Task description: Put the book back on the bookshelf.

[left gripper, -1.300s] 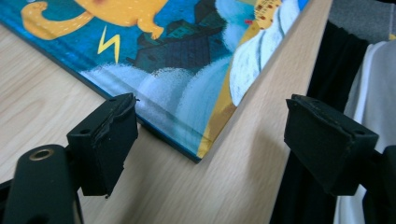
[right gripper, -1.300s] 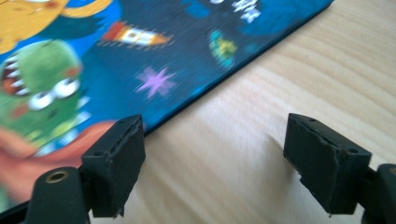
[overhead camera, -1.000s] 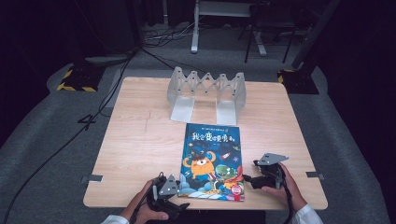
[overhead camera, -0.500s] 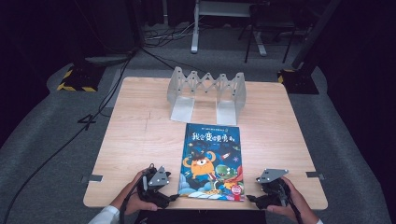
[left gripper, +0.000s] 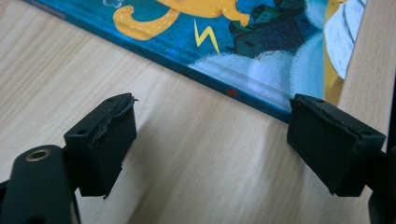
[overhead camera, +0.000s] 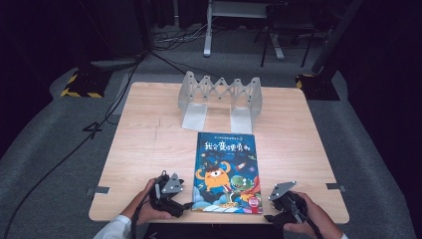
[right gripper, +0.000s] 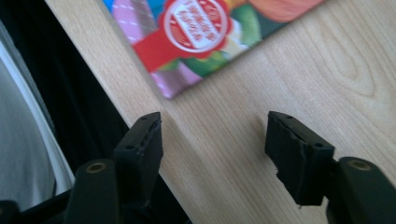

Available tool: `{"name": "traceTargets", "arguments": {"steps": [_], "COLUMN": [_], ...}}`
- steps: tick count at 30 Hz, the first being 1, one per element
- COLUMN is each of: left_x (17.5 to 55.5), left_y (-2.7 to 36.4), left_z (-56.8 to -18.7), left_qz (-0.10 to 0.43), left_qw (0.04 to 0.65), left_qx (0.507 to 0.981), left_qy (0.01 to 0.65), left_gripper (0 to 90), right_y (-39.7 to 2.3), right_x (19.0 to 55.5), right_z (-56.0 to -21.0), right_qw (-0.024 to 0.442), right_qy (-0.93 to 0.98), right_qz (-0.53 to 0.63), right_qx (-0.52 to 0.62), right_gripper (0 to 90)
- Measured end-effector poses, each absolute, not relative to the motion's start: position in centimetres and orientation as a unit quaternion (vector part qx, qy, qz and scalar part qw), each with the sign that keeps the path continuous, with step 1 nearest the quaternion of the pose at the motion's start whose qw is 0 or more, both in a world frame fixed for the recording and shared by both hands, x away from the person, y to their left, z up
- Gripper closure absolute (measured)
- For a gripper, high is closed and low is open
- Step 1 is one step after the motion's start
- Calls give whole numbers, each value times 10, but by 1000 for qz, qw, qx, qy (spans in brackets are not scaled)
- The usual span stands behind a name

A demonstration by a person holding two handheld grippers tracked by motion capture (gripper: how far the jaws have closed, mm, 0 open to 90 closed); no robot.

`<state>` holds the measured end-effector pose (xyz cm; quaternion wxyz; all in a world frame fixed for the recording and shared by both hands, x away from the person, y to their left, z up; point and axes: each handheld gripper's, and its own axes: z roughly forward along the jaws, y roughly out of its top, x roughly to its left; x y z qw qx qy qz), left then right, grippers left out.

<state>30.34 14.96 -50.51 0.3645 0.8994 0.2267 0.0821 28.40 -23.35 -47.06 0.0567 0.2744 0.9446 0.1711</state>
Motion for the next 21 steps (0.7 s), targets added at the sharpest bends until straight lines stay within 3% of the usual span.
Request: {"name": "traceTargets", "arguments": {"steps": [4,12,21], "left_x": [296,292,291], "left_y": [140,133,132], "left_z": [-505,-505,-505], "left_qz": [79,80,81], "left_qw": [365,364,365], "left_qx": [901,901,900], "left_qy": [222,223,223], "left_gripper": [161,155,158], "right_y": [-231,-222,-225], "right_x": [285,294,289], "right_z": [-469,-464,-466], "right_qw": [49,40,51], "right_qy": [950,957,948], "right_qz": [156,129,149], "right_qx": [265,258,277], "right_gripper": [442,643,661]}}
